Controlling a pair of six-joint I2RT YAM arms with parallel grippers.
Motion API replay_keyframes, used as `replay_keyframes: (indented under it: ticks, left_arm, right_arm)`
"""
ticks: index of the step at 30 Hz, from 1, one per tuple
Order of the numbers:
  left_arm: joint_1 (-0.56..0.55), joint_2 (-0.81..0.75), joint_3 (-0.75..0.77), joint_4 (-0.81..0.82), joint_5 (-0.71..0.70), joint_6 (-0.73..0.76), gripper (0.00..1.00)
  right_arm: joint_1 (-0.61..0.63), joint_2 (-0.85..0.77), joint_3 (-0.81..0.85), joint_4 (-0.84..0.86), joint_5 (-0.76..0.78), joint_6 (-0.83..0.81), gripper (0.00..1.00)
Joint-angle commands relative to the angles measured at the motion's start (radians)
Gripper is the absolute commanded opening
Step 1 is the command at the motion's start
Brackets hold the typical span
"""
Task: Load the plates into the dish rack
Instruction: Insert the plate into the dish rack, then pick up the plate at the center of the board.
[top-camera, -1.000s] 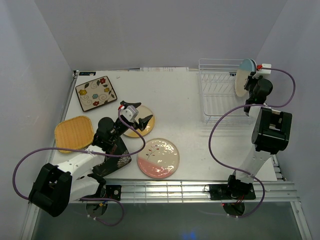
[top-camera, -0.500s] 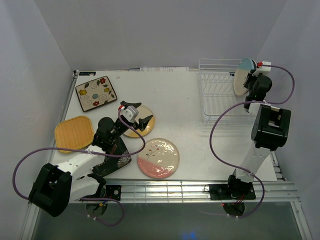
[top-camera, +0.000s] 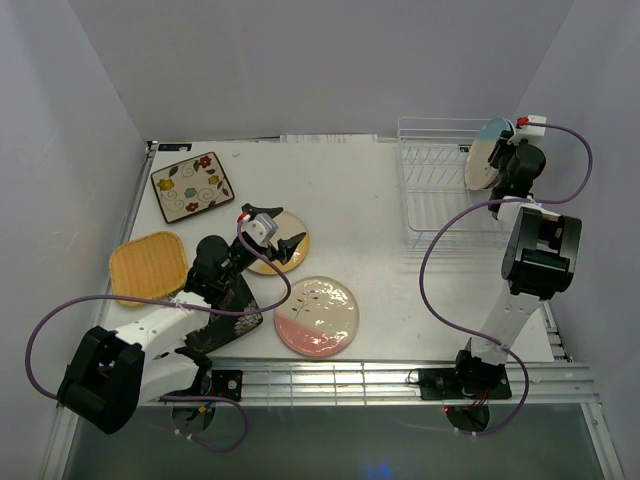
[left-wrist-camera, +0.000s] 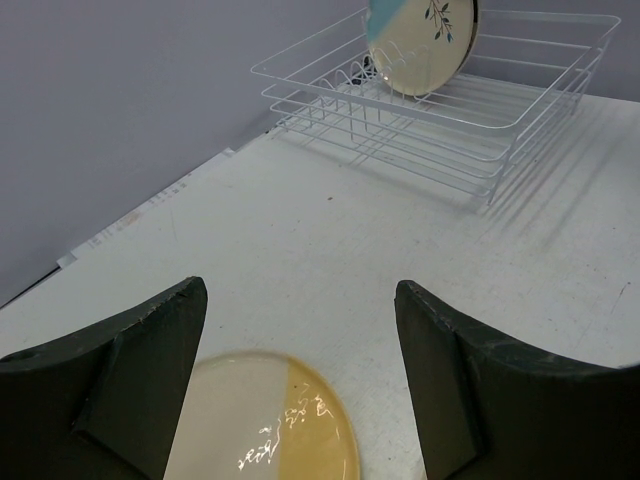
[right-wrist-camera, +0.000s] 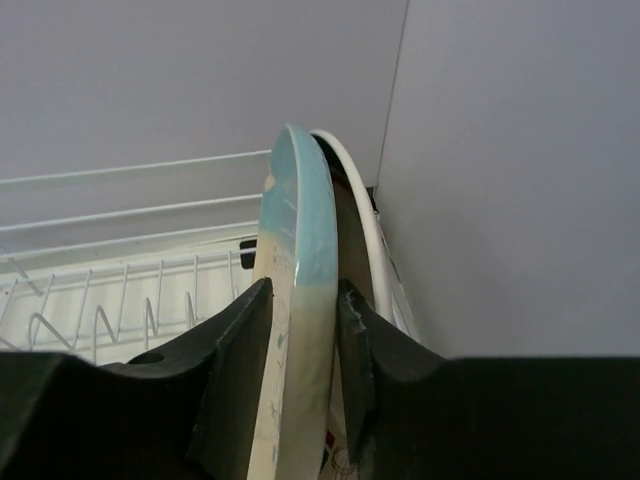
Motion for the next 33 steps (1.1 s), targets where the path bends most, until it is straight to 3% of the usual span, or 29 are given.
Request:
replay_keyframes:
  ticks: [1,13,19,23,24,27,29,33]
  left_arm:
    - [0.003,-0.018,-0.005,0.023,0.014,0.004,0.86]
    - [0.003,-0.038,-0.010,0.023,0.013,0.004,0.86]
    - [0.002,-0.035,-0.011,0.023,-0.001,0.003,0.87]
    - [0.003,-0.032,-0.011,0.023,-0.004,0.003,0.87]
    - [0.003,-0.030,-0.008,0.023,-0.005,0.003,0.86]
    - [0.003,-0.020,-0.007,0.023,-0.019,-0.007,0.86]
    - [0.003,-0.018,-0.001,0.018,-0.031,-0.020,0.86]
    - [0.002,-0.024,-0.004,0.017,-0.048,-0.039,0.91]
  right_arm:
    - [-0.012,-0.042,0.048,0.090,0.072,0.007,0.41]
    - [0.007,-0.183,-0.024,0.095,0.118,0.092,0.65]
    - [0.045,-0.275,-0.086,0.101,0.194,0.129,0.66]
    - [0.097,-0.333,-0.117,0.063,0.280,0.167,0.68]
    - [0.106,-0.355,-0.120,0.043,0.300,0.191,0.76]
    - [0.158,-0.389,-0.131,-0.046,0.389,0.292,0.77]
    - [0.213,-0.406,-0.149,-0.060,0.412,0.343,0.91]
    - [0.315,-0.494,-0.223,-0.115,0.492,0.446,0.93]
